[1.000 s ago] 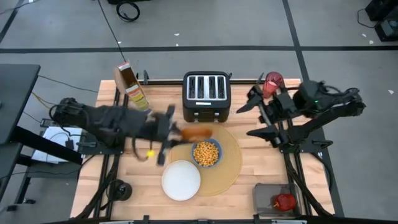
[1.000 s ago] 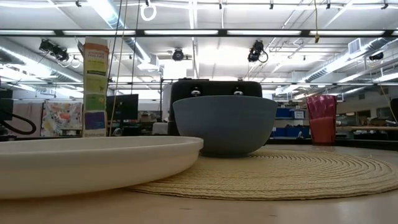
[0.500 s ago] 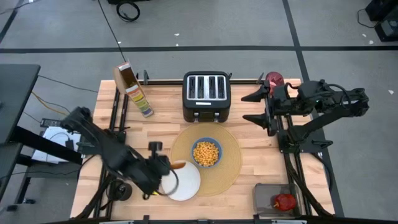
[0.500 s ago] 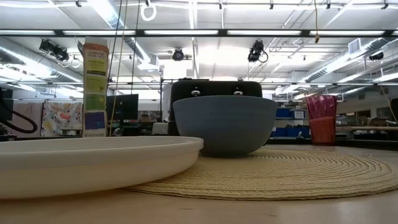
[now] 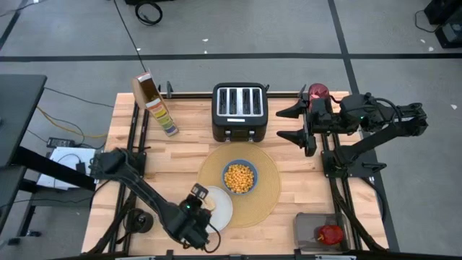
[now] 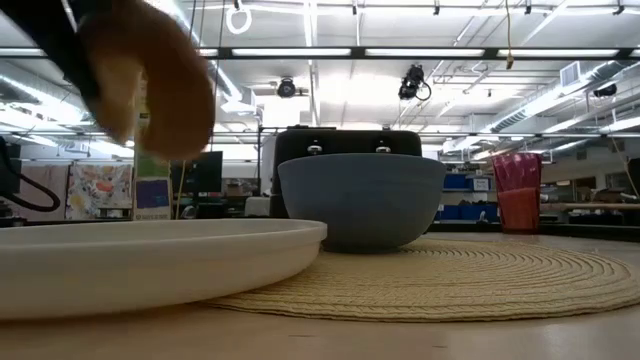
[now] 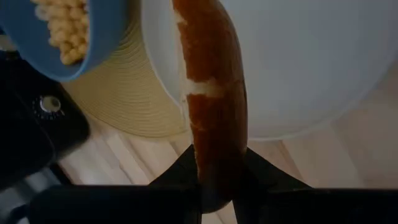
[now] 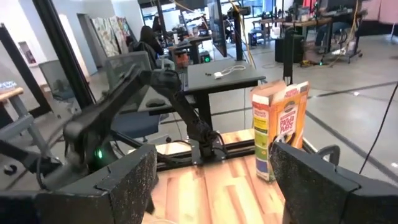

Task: Arrange a breakfast setting
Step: Put the toast bread on the white plate

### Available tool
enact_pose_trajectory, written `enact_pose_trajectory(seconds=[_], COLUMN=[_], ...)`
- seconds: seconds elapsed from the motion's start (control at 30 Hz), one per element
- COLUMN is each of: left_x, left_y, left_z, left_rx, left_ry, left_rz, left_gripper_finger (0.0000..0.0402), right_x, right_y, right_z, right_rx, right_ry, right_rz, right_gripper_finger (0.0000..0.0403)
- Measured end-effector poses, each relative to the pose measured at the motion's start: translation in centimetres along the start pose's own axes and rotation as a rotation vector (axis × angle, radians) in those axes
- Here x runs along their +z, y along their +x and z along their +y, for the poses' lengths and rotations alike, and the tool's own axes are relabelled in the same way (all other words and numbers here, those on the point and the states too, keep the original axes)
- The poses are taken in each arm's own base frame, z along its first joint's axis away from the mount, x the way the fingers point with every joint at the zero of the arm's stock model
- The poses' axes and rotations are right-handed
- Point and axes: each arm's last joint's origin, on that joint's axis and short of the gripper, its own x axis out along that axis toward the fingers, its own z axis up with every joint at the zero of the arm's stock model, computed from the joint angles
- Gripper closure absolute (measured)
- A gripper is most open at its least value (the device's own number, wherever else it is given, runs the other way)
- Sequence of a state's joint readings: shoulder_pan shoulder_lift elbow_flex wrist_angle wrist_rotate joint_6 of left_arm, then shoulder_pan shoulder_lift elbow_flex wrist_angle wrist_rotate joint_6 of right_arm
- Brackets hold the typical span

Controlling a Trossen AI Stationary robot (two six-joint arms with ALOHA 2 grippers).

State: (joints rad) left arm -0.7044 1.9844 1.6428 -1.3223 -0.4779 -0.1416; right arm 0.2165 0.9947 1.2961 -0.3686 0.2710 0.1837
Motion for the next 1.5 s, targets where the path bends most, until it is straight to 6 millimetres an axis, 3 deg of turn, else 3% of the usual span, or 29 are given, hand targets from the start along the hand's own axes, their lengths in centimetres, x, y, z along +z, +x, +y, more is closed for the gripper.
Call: enact_pose_trajectory(seconds=[0.2, 0.53, 0.9, 1.23, 1.5], left_x=[1.7, 2.3, 2.9, 2.8, 2.7], left_y=[2.4, 2.9, 5.1, 5.1, 5.1], left_z=[-1.2, -1.5, -3.5, -3.9, -3.9], left_rx=[0.074, 0.081, 0.133, 0.020, 0.019], left_ry=[0.079, 0.064, 0.151, 0.043, 0.012], left_rz=[-0.010, -0.034, 0.022, 0.036, 0.040], left_gripper_finger=[0.0347, 0.0347, 0.0345, 0.0302, 0.0251], right_x=[-0.2, -0.5, -0.6, -0.7, -2.3], right_y=[0.6, 1.2, 1.2, 1.4, 3.7], right_z=[0.1, 0.4, 0.4, 0.9, 1.4], right_rx=[0.001, 0.035, 0.059, 0.169, 0.165], right_ry=[-0.001, -0.004, 0.043, 0.000, -0.022], right_rz=[0.007, 0.034, 0.041, 0.067, 0.157], right_gripper_finger=[0.0085, 0.0085, 0.0085, 0.0085, 0.0083])
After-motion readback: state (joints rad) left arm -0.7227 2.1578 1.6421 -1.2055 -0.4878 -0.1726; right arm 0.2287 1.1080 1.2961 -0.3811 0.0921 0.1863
